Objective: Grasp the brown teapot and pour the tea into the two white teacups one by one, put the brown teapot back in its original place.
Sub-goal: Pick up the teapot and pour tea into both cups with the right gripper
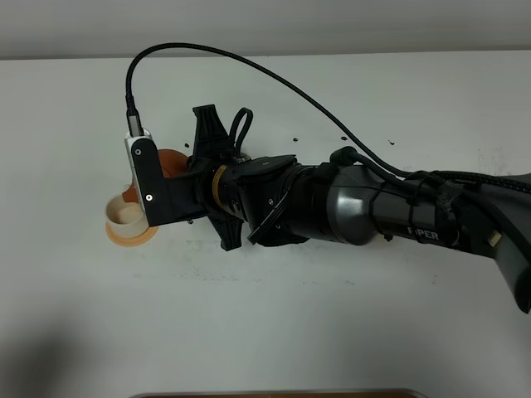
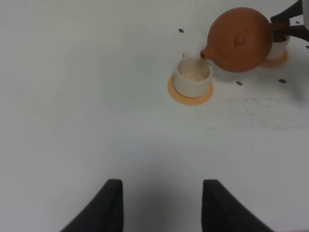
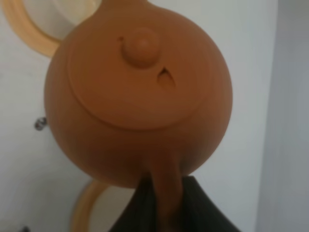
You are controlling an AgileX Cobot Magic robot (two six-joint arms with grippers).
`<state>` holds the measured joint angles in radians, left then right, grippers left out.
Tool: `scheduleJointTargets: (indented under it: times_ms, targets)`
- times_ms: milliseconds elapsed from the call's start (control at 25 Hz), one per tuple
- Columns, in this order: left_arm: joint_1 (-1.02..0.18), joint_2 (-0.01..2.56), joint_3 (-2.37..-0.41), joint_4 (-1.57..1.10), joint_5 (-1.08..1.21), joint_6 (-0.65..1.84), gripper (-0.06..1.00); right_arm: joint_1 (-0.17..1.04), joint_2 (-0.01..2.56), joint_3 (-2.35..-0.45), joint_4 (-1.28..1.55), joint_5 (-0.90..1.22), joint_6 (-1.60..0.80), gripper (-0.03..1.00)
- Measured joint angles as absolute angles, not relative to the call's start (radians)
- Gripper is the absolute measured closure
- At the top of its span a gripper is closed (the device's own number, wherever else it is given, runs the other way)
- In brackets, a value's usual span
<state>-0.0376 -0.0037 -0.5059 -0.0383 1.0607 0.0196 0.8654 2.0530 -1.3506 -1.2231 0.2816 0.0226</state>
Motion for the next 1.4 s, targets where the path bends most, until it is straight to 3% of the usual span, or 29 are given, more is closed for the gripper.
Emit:
scheduleJointTargets:
  times_ms: [1400]
  targets:
    - [-0.038,-0.004,-0.506,-0.038,1.061,0.019,0.54,0.865,2.077,-1.369,-1.447,0.281,-0.009,0.85]
